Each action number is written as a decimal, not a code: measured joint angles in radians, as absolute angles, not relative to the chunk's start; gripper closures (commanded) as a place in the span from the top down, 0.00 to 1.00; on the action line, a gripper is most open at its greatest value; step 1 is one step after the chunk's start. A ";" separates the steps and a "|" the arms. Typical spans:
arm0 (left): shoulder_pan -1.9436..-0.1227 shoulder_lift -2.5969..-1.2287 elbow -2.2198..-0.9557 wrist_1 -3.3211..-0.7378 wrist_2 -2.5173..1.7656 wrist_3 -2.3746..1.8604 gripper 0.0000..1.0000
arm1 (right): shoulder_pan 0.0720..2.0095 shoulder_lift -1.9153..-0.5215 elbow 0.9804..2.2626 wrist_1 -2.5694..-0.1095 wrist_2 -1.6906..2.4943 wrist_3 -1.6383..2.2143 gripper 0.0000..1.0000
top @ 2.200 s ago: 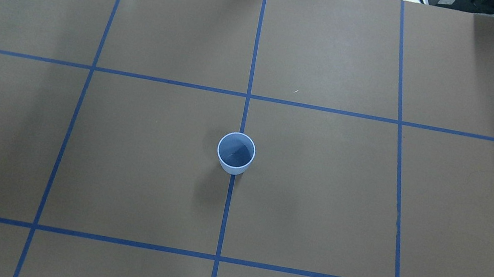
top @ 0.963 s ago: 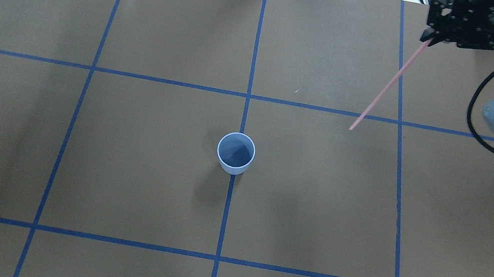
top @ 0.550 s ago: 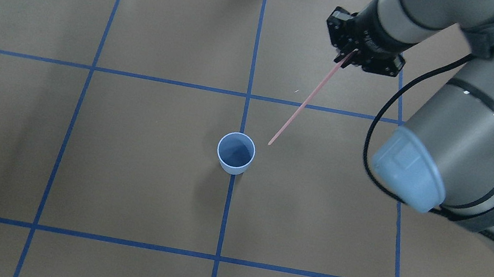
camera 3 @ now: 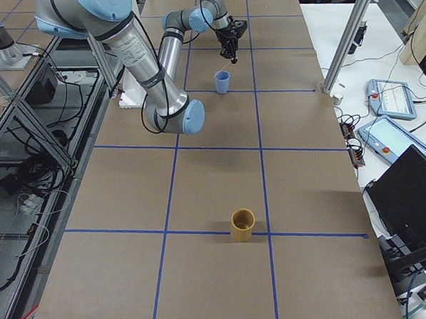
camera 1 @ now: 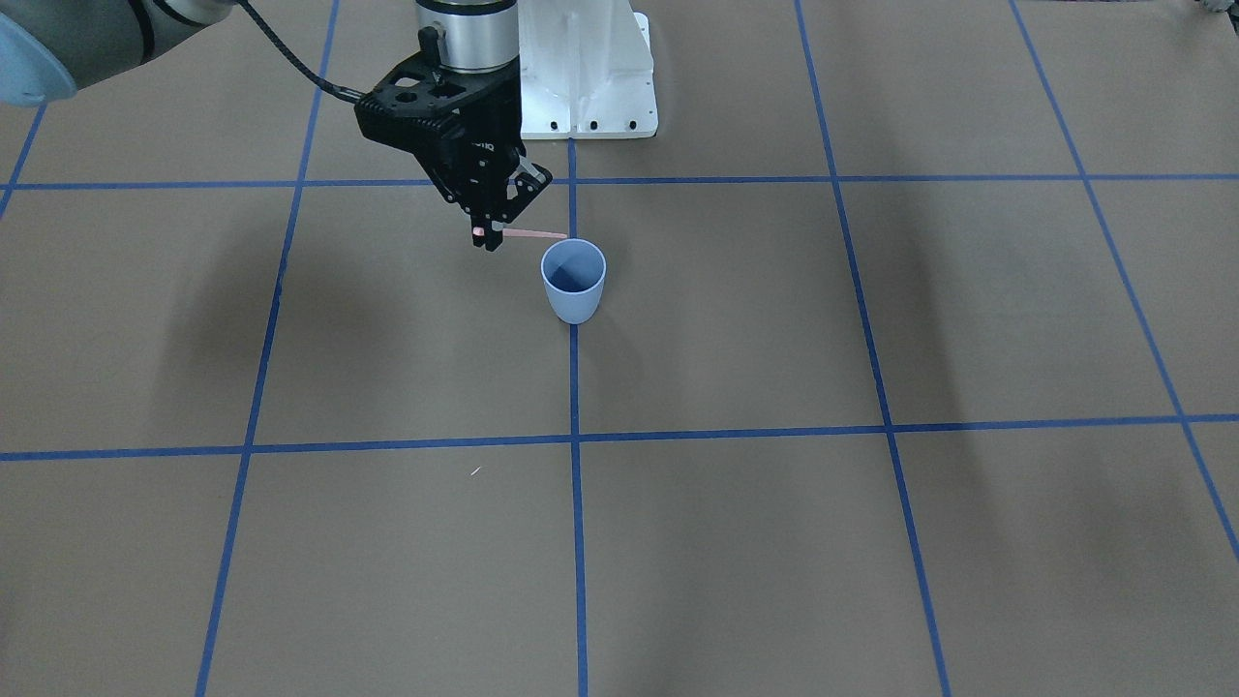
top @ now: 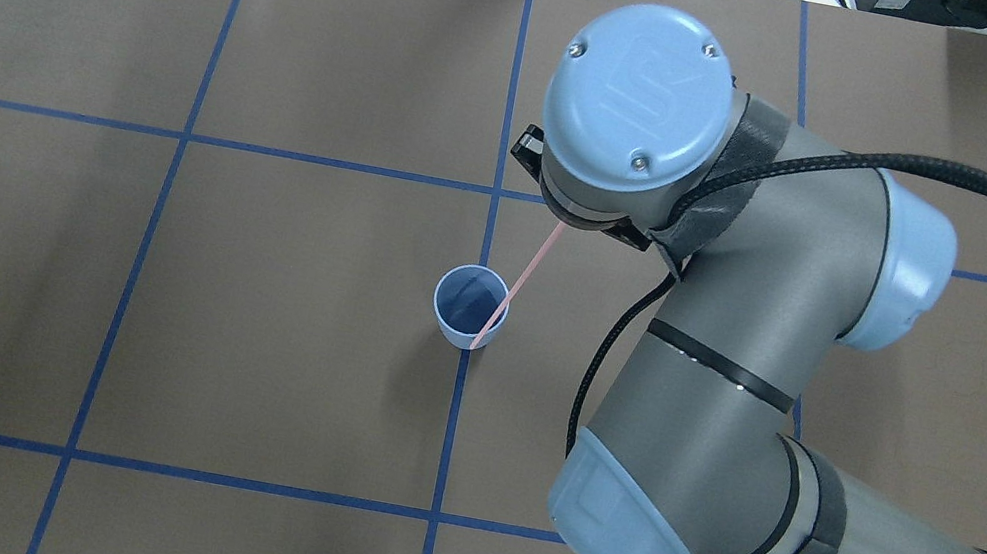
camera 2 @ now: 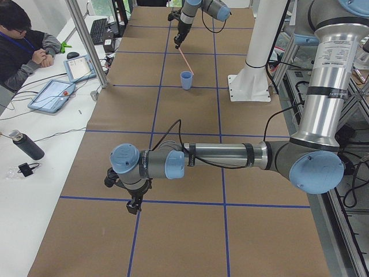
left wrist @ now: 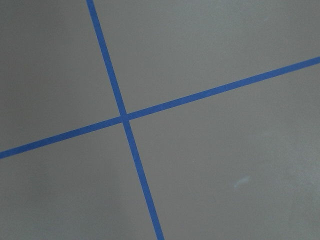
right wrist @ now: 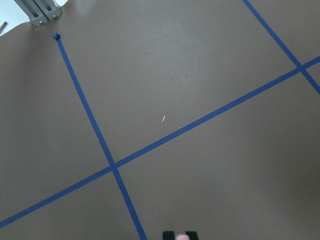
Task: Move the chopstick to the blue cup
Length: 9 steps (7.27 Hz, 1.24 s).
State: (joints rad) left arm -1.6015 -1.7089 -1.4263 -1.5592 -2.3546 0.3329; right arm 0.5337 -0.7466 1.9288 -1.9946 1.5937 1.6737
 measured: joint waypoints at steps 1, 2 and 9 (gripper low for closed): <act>-1.601 -1.709 -1.426 -1.559 -2.355 0.333 0.99 | 0.503 -0.744 1.909 -1.993 1.559 1.683 0.00; -1.601 -1.710 -1.425 -1.560 -2.355 0.333 0.99 | 0.484 -0.742 1.890 -1.986 1.537 1.686 0.00; -1.600 -1.710 -1.424 -1.560 -2.355 0.333 0.98 | 0.582 -0.757 2.049 -2.078 1.648 1.628 0.00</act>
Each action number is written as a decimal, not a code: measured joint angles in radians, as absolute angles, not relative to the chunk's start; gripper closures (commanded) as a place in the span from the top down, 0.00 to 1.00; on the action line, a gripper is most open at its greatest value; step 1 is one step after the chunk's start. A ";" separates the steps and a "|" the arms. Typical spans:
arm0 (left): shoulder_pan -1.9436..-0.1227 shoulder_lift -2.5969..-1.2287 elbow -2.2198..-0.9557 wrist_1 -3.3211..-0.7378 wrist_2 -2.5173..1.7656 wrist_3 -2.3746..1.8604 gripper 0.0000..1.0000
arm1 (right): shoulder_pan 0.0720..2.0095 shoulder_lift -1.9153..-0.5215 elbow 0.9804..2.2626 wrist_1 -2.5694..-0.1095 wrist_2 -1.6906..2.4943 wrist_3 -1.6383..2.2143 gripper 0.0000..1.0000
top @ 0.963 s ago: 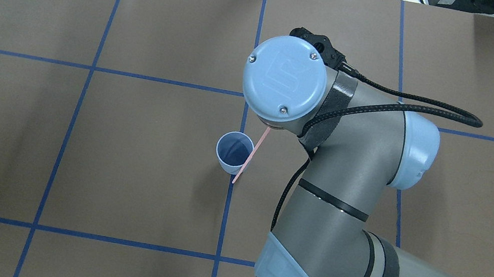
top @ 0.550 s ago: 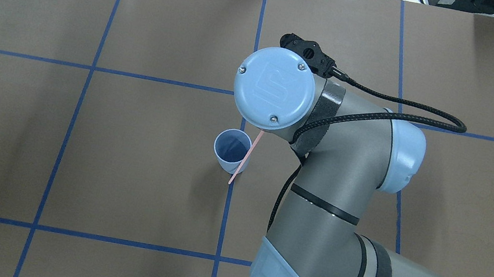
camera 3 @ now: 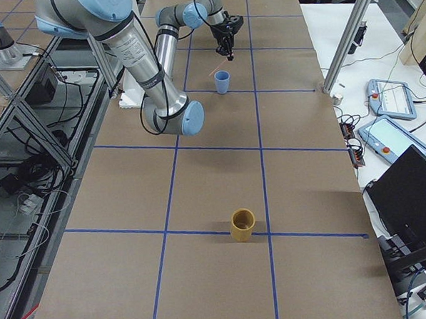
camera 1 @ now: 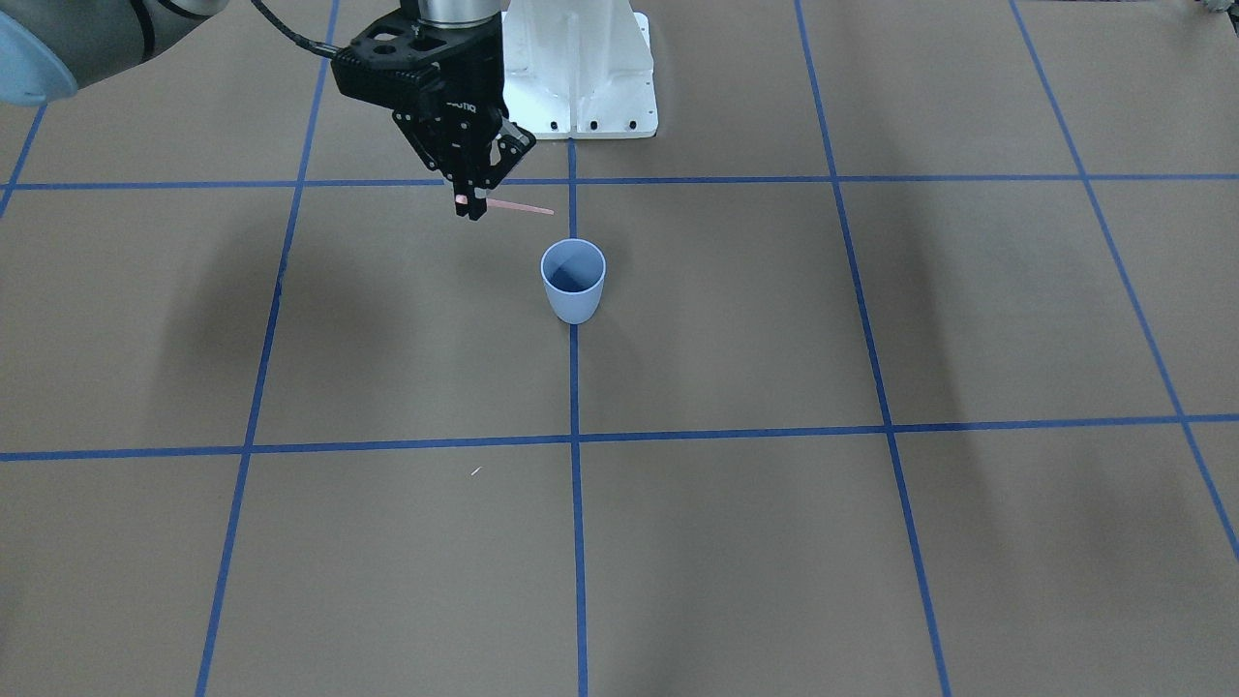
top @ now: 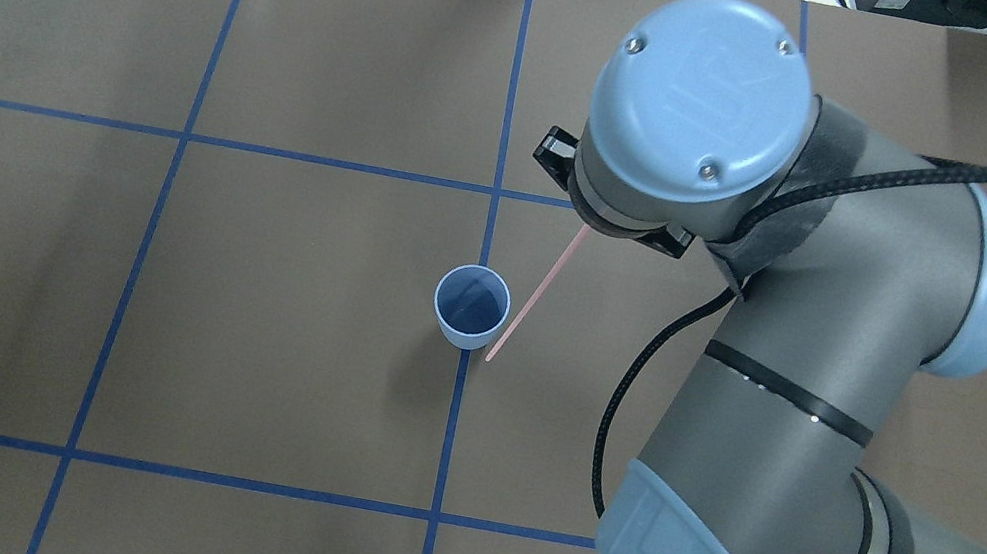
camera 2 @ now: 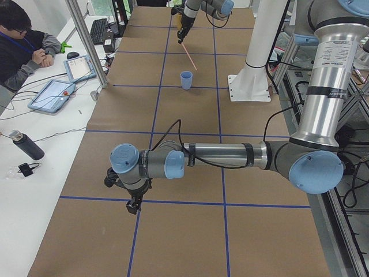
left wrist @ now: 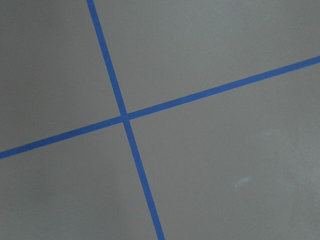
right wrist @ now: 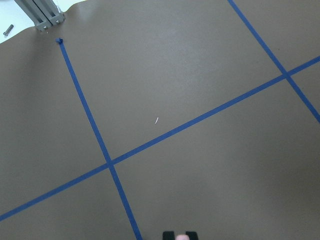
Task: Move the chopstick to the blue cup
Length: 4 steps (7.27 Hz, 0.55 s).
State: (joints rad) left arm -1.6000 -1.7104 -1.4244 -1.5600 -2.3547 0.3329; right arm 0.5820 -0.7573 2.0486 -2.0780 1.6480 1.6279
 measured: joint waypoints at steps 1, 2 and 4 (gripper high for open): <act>-1.600 -1.710 -1.425 -1.560 -2.355 0.333 0.98 | 0.606 -0.749 2.037 -2.075 1.671 1.607 0.00; -1.600 -1.710 -1.425 -1.560 -2.355 0.333 0.99 | 0.616 -0.734 1.988 -2.045 1.678 1.602 0.00; -1.600 -1.710 -1.424 -1.560 -2.355 0.333 0.98 | 0.620 -0.702 1.868 -1.955 1.678 1.617 0.00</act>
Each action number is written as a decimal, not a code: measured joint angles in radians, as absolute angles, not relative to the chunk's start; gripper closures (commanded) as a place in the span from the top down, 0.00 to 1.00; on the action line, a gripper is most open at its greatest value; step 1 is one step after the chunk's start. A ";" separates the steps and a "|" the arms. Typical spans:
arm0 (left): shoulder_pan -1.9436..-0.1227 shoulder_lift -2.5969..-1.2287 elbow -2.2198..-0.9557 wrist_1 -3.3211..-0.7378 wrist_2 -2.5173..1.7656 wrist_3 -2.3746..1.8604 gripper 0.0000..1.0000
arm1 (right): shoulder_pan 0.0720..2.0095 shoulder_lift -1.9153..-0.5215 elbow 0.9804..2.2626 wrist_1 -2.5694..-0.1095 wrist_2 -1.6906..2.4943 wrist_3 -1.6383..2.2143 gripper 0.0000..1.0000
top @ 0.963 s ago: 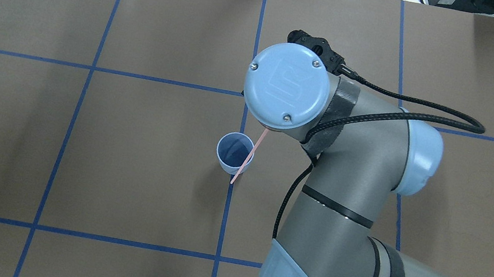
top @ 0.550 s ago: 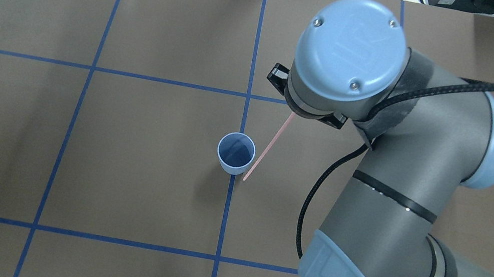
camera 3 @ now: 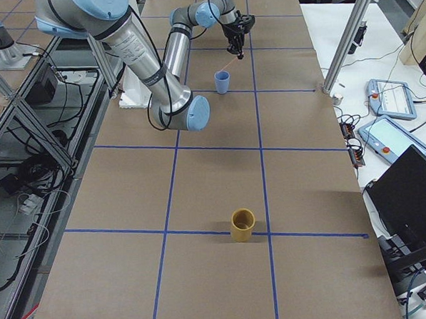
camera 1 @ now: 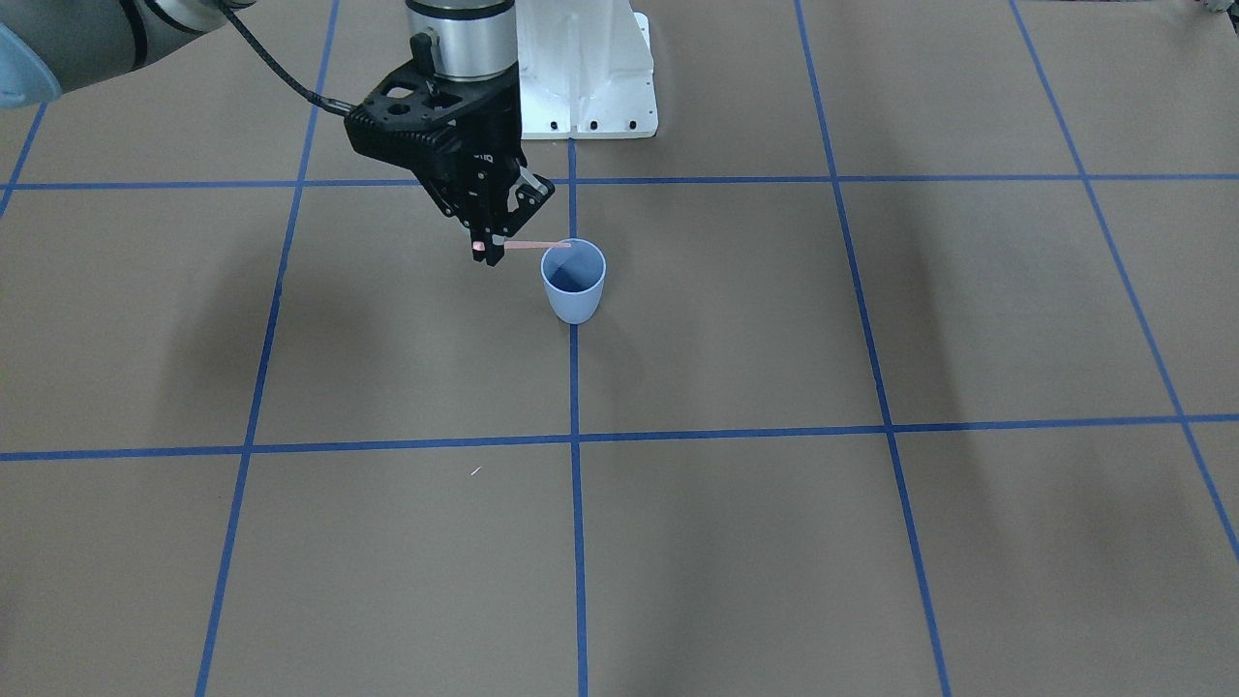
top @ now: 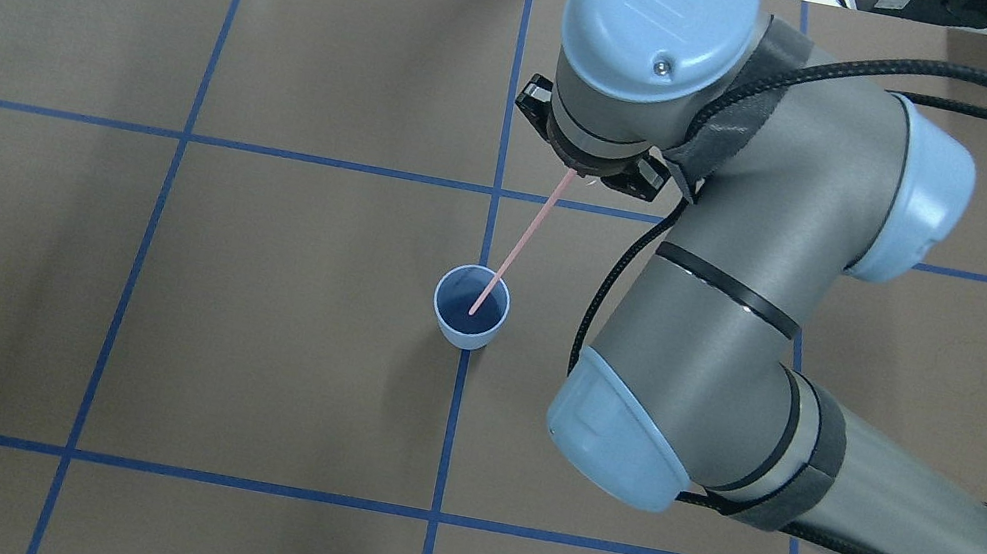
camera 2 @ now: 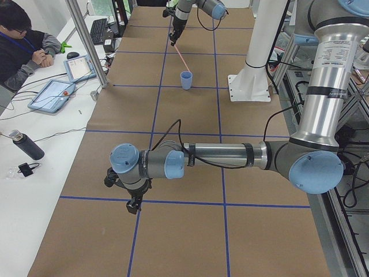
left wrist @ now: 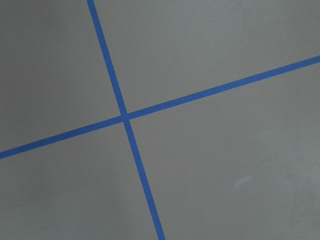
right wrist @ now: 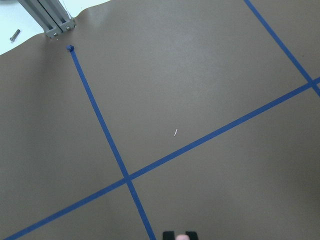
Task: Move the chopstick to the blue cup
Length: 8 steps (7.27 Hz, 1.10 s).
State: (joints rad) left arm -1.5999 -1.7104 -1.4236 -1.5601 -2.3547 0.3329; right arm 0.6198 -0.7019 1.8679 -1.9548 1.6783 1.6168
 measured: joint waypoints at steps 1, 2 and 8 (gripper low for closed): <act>-1.600 -1.710 -1.422 -1.560 -2.355 0.333 0.99 | 0.612 -0.698 1.831 -1.926 1.670 1.626 0.00; -1.600 -1.710 -1.420 -1.560 -2.355 0.333 0.99 | 0.590 -0.700 1.800 -1.898 1.641 1.638 0.00; -1.599 -1.710 -1.416 -1.560 -2.355 0.333 0.98 | 0.575 -0.714 1.805 -1.866 1.620 1.605 1.00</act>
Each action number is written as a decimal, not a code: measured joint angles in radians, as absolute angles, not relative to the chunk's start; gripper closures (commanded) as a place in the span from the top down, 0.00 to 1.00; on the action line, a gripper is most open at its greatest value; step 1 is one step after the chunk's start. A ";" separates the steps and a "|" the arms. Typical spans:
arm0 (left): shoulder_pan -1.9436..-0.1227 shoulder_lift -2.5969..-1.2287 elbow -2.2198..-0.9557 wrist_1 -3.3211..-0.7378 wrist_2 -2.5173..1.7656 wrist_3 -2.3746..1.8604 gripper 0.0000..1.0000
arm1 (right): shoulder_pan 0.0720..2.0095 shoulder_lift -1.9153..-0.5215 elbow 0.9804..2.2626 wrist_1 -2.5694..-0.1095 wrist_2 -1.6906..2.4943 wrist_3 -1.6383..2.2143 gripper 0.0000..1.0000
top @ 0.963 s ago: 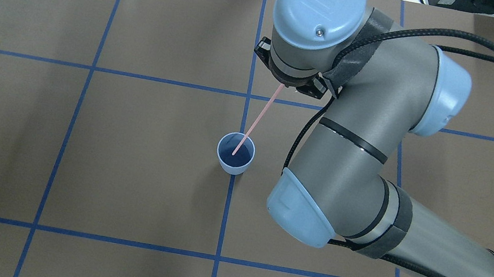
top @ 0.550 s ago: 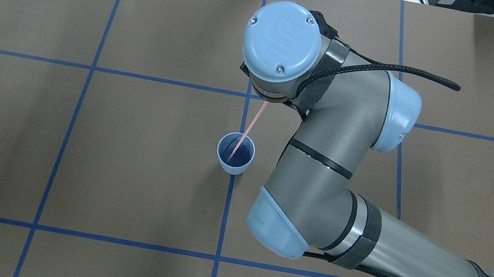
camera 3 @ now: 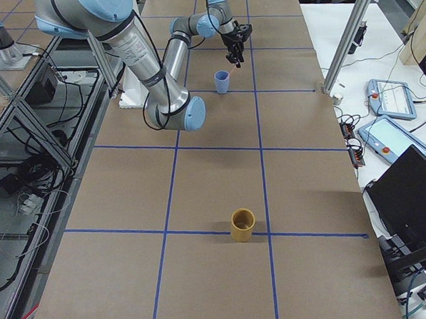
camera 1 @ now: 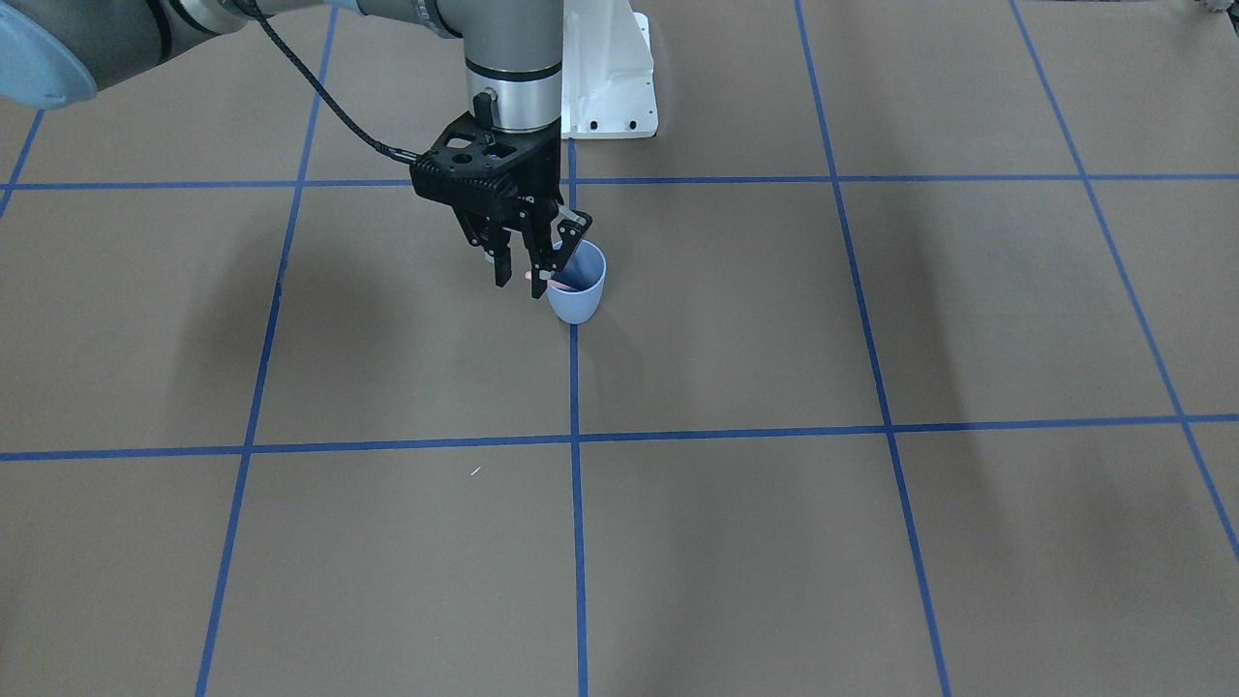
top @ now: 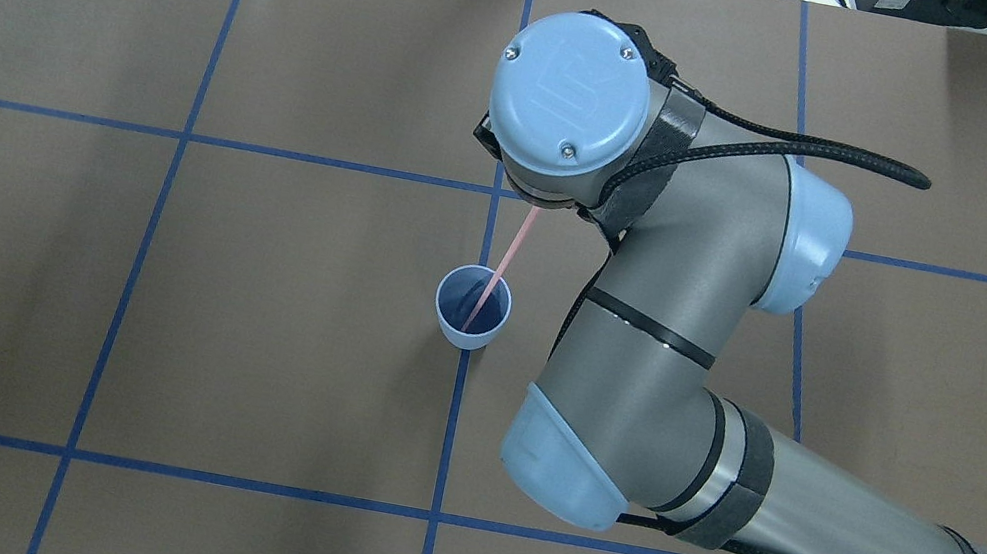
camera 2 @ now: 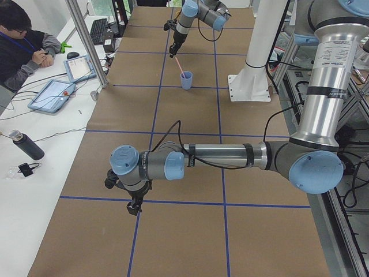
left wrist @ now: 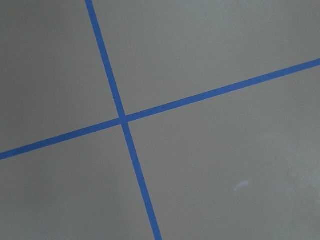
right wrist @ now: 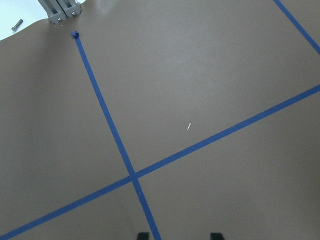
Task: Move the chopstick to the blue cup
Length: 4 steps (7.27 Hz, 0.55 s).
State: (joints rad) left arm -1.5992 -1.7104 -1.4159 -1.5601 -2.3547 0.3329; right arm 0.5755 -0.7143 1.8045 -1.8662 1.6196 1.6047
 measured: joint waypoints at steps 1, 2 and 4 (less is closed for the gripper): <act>-1.599 -1.710 -1.417 -1.560 -2.355 0.333 0.99 | 0.634 -0.717 1.813 -1.866 1.693 1.537 1.00; -1.599 -1.710 -1.417 -1.560 -2.355 0.333 0.98 | 0.710 -0.735 1.816 -1.865 1.781 1.434 1.00; -1.599 -1.707 -1.415 -1.555 -2.355 0.275 0.98 | 0.898 -0.840 1.799 -1.859 1.955 1.106 1.00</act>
